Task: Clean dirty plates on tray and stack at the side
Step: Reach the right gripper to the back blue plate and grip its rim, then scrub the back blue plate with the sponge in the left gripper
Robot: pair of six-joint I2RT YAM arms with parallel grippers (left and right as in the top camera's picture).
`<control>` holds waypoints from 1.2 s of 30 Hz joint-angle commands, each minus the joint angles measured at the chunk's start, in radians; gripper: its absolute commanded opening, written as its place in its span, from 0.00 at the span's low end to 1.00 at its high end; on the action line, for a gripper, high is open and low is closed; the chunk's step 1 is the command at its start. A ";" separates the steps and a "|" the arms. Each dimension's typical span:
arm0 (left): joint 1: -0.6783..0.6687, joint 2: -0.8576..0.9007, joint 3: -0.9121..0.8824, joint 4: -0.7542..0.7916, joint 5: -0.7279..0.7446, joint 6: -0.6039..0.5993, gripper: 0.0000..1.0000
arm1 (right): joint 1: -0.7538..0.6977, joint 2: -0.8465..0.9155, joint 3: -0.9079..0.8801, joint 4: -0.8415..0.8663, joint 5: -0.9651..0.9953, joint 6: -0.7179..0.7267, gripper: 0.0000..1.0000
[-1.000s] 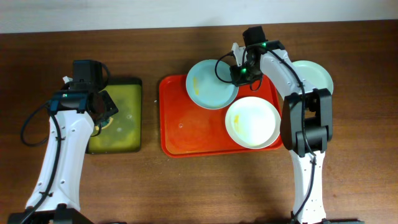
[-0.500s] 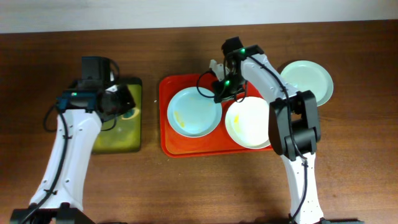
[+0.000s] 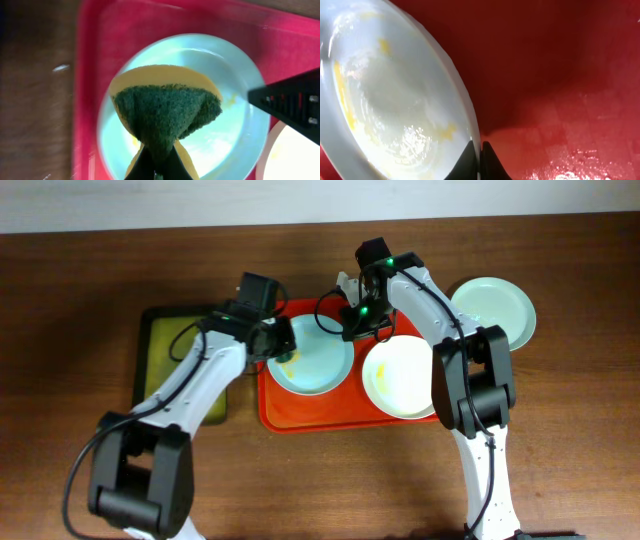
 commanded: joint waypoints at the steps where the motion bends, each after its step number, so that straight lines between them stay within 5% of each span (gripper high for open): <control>1: -0.038 0.058 -0.003 0.057 0.018 -0.016 0.00 | -0.003 0.019 -0.014 0.020 -0.021 0.067 0.04; 11: -0.059 0.215 -0.003 0.150 -0.031 -0.014 0.00 | -0.003 0.020 -0.014 0.021 0.002 0.067 0.04; 18: -0.052 0.225 0.000 0.066 -0.336 -0.003 0.00 | -0.003 0.020 -0.014 0.020 0.025 0.071 0.04; 23: -0.014 0.134 0.004 0.017 -0.402 0.019 0.00 | -0.003 0.020 -0.014 0.021 0.026 0.071 0.04; 26: -0.003 0.077 0.004 0.023 -0.361 0.019 0.00 | -0.003 0.020 -0.014 0.025 0.026 0.071 0.04; 31: -0.013 0.084 0.000 0.072 0.013 0.018 0.00 | -0.003 0.021 -0.014 0.028 0.026 0.071 0.04; 36: -0.053 0.142 -0.002 0.087 0.029 0.018 0.00 | -0.003 0.021 -0.015 0.030 0.026 0.071 0.04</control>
